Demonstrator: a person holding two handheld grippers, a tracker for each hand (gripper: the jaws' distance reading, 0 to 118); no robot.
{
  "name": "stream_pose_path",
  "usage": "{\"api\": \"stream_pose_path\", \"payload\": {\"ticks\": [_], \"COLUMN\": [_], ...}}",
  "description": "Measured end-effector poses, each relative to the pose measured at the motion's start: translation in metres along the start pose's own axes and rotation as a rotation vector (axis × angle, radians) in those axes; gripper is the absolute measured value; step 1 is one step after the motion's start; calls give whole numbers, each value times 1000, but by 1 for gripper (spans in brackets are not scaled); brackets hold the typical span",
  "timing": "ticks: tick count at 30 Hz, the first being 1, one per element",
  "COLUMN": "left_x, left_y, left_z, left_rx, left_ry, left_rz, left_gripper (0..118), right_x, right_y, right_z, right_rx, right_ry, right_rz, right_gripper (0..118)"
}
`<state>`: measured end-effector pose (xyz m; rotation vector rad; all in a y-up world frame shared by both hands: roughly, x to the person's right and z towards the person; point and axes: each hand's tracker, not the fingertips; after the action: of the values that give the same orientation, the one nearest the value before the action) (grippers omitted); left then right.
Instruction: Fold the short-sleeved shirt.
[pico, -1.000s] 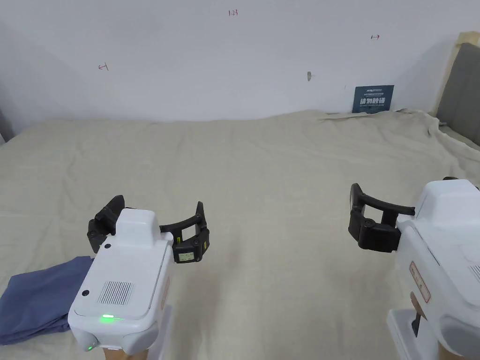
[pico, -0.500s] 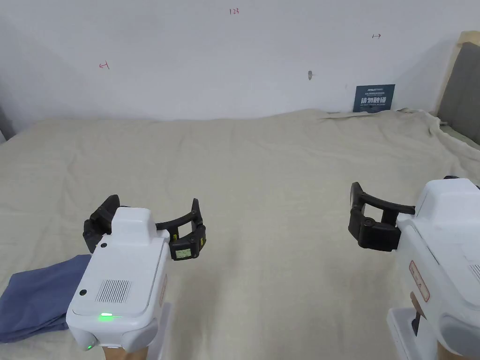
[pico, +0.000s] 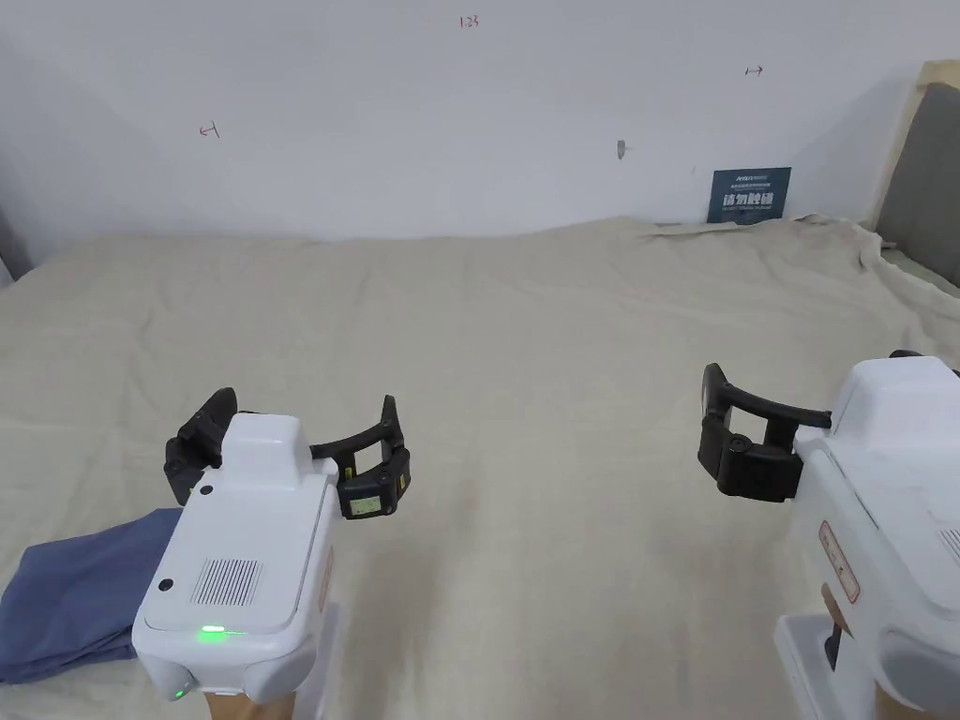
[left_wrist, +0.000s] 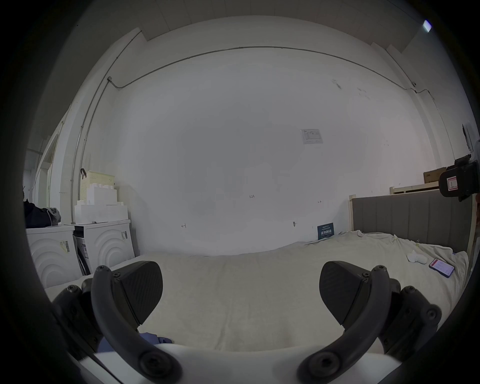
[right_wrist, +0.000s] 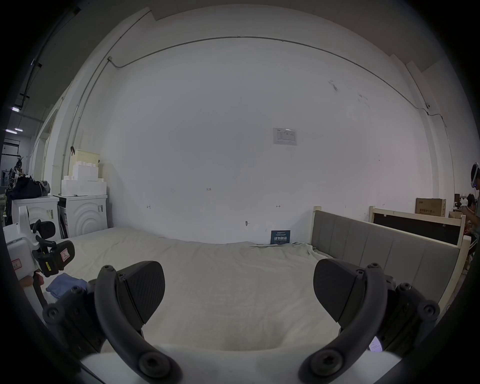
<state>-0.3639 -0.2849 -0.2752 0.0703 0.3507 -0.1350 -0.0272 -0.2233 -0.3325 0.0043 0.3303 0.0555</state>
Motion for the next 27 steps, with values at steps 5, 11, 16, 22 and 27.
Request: {"api": "stream_pose_path", "payload": {"ticks": [5,11,16,22,27], "left_x": [0,-1,-1,-2,-2], "left_y": [0,0,1,2,2], "left_z": [0,1,0,1,1], "left_rx": [0,3,4,6,6], "left_ry": [3,8,7,6,6], "left_rz": [5,20,18,14,16], "left_gripper": [118,118,118,118,118], "right_x": [0,0,1,4,4], "right_y": [1,1,1,0,0], "right_z": [1,1,1,0,0], "right_rx": [2,0,3,4,4], "right_ry": [-2,0,-2,-2,-1], "right_rz": [-1,2,-1,-1,0], "right_gripper": [114,114,114,114,114]}}
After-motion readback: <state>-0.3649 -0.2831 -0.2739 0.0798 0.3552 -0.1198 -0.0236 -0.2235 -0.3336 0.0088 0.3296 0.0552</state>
